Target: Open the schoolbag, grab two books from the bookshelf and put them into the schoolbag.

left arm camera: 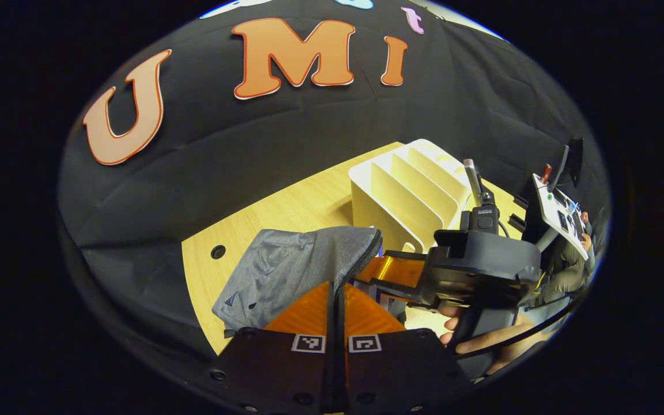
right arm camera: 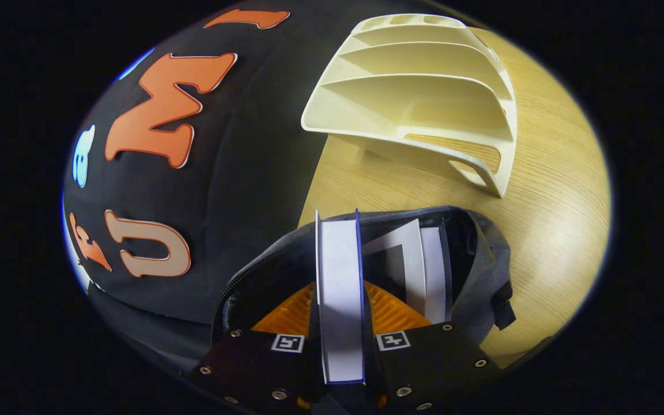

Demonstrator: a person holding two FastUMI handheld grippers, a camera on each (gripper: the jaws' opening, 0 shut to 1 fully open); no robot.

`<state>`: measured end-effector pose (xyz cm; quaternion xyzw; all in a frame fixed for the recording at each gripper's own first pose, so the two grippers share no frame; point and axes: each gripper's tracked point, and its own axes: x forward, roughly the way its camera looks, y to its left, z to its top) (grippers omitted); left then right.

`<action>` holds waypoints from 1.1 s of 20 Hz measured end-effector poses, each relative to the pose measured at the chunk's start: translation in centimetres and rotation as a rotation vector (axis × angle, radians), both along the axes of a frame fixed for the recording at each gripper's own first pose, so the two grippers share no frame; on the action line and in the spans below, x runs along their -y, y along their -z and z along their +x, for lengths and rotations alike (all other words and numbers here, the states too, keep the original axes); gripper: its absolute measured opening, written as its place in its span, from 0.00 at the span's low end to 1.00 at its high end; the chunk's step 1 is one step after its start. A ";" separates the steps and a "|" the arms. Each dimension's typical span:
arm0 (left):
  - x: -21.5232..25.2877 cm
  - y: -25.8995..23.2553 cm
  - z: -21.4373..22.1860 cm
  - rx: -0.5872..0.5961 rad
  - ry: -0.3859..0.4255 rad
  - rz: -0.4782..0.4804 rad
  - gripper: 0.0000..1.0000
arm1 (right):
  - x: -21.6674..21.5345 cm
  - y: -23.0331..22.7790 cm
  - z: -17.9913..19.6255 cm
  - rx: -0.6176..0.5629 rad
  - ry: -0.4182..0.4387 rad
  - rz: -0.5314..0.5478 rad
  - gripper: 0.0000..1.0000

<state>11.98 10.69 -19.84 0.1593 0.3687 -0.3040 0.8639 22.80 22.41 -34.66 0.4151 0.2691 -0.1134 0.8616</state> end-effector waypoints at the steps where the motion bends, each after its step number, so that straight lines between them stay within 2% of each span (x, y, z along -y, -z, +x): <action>1: 0.0 0.0 0.0 -0.002 -0.003 -0.004 0.01 | 0.0 0.2 -0.1 -0.015 -0.003 -0.010 0.34; 6: -0.5 0.4 -0.2 -0.023 -0.020 -0.019 0.01 | 0.1 1.9 -1.9 -0.116 -0.029 -0.051 0.47; 8: -0.6 0.4 -0.4 -0.028 -0.027 -0.025 0.00 | -0.1 2.0 -2.3 -0.132 -0.045 -0.048 0.62; 9: -0.6 0.5 -0.5 -0.032 -0.031 -0.029 0.01 | -0.1 1.8 -2.5 -0.138 -0.057 -0.048 0.60; 10: -0.6 0.5 -0.5 -0.035 -0.037 -0.033 0.00 | 0.0 1.8 -2.7 -0.146 -0.064 -0.055 0.80; 11: -0.7 0.6 -0.7 -0.036 -0.043 -0.037 0.00 | 0.3 1.7 -3.1 -0.161 -0.077 -0.068 0.90; 13: -0.8 0.8 -1.0 -0.040 -0.049 -0.039 0.00 | 1.1 1.4 -3.4 -0.180 -0.102 -0.090 0.98; 20: -0.3 1.9 -1.8 -0.061 -0.085 -0.046 0.01 | 5.5 -2.6 -4.7 -0.157 -0.129 -0.095 0.98; 22: 0.0 2.3 -2.2 -0.069 -0.100 -0.048 0.00 | 6.6 -3.9 -5.5 -0.148 -0.172 -0.110 0.98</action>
